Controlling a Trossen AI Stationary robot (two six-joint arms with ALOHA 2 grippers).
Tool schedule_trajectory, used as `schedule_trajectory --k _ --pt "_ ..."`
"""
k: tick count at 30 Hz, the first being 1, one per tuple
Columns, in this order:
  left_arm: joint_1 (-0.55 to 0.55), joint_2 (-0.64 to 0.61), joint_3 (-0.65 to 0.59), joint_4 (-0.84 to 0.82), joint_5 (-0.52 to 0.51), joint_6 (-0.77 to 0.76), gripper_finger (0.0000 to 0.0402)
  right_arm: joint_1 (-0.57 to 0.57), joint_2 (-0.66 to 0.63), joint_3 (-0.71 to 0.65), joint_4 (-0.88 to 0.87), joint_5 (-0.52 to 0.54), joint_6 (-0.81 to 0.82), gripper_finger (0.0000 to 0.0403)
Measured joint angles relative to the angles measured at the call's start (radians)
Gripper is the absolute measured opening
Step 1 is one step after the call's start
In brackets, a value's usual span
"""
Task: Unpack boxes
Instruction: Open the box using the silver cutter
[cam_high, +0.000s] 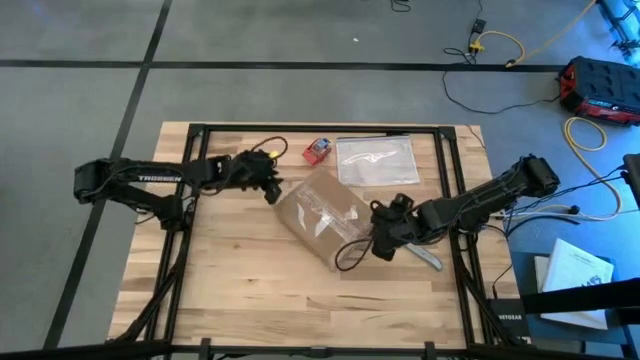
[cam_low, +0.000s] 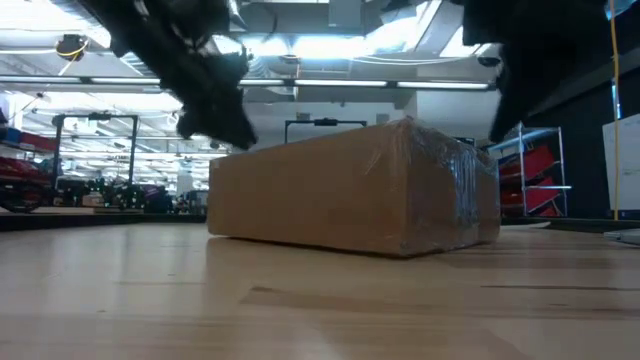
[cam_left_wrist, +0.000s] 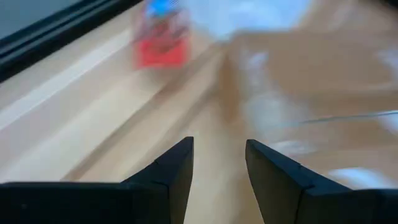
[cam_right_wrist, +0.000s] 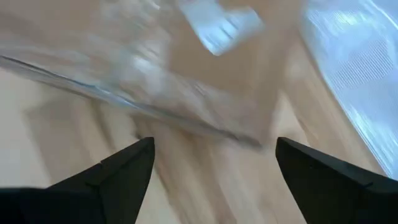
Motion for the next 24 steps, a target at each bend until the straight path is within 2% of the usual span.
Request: schedule_trajectory --k 3,8,12,19,24 --pt "0.051 0.001 0.000 -0.101 0.001 -0.025 0.0135 0.006 0.001 -0.001 -0.057 0.040 0.071 0.0323" --pt "0.082 0.002 0.000 -0.186 0.023 -0.020 0.0135 -0.017 0.008 -0.002 -0.033 0.073 0.075 0.0323" --pt "0.064 0.017 -0.029 -0.218 0.054 -0.002 0.0135 -0.054 0.032 -0.003 -0.029 0.034 0.068 0.0323" --pt "0.019 0.016 -0.091 -0.149 0.089 -0.054 0.0135 -0.061 0.039 -0.007 -0.020 -0.020 0.062 0.0323" --pt "-0.002 0.024 -0.128 -0.077 0.098 -0.084 0.0135 -0.061 0.039 -0.071 0.013 -0.059 0.062 0.0323"
